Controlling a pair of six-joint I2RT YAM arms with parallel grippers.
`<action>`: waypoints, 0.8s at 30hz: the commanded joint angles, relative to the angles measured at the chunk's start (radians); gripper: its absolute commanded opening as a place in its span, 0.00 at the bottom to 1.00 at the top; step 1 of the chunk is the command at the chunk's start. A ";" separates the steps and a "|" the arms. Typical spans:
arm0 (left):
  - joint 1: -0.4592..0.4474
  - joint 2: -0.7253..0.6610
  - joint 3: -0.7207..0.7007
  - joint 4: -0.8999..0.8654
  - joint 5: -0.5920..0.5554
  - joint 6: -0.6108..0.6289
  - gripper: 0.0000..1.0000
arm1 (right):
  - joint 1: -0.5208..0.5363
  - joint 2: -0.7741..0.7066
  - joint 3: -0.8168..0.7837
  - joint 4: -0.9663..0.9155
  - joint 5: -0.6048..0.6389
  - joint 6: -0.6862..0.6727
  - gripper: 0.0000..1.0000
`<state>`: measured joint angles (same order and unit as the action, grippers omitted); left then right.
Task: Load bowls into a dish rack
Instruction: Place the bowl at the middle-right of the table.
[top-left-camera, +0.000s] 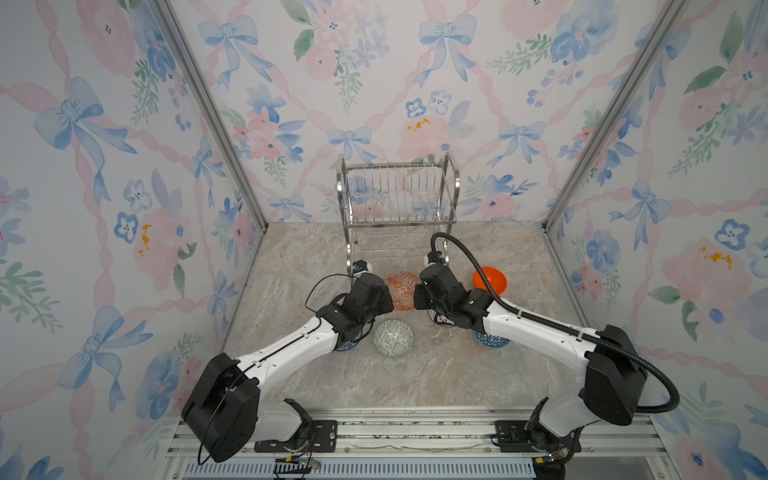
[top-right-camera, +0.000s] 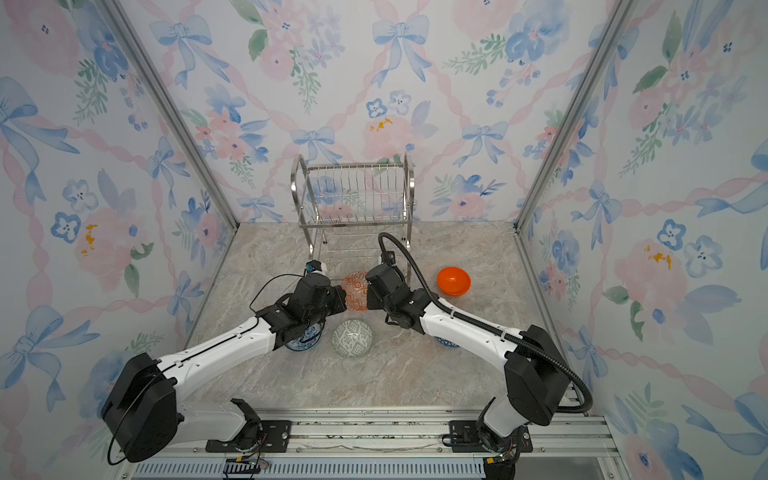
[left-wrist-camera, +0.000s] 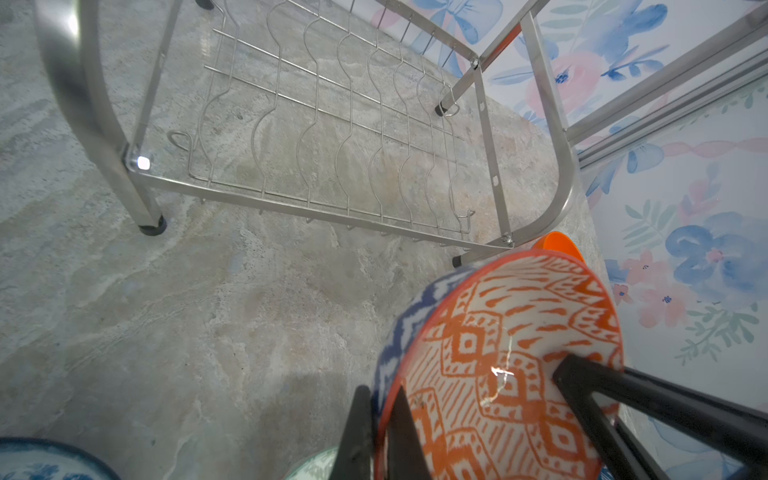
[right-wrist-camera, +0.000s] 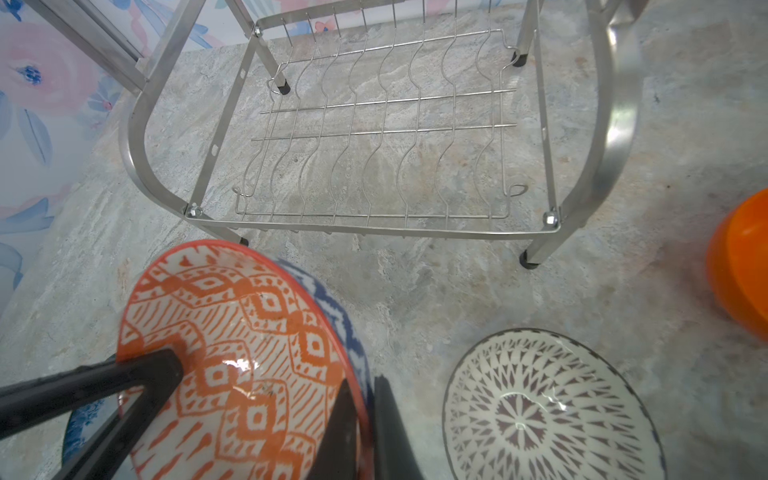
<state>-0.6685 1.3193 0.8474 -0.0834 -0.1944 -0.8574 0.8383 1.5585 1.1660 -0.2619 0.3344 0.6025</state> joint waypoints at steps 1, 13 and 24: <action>-0.005 -0.005 0.033 0.076 0.004 -0.016 0.00 | -0.014 -0.016 -0.027 -0.024 0.010 0.016 0.00; -0.013 -0.054 0.033 0.074 0.024 0.000 0.97 | -0.140 -0.201 -0.116 -0.149 0.038 0.081 0.00; -0.005 -0.091 -0.002 0.058 0.019 0.064 0.97 | -0.722 -0.509 -0.311 -0.330 -0.046 0.098 0.00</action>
<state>-0.6750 1.2572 0.8646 -0.0238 -0.1753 -0.8303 0.2199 1.0821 0.8940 -0.5285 0.3397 0.6853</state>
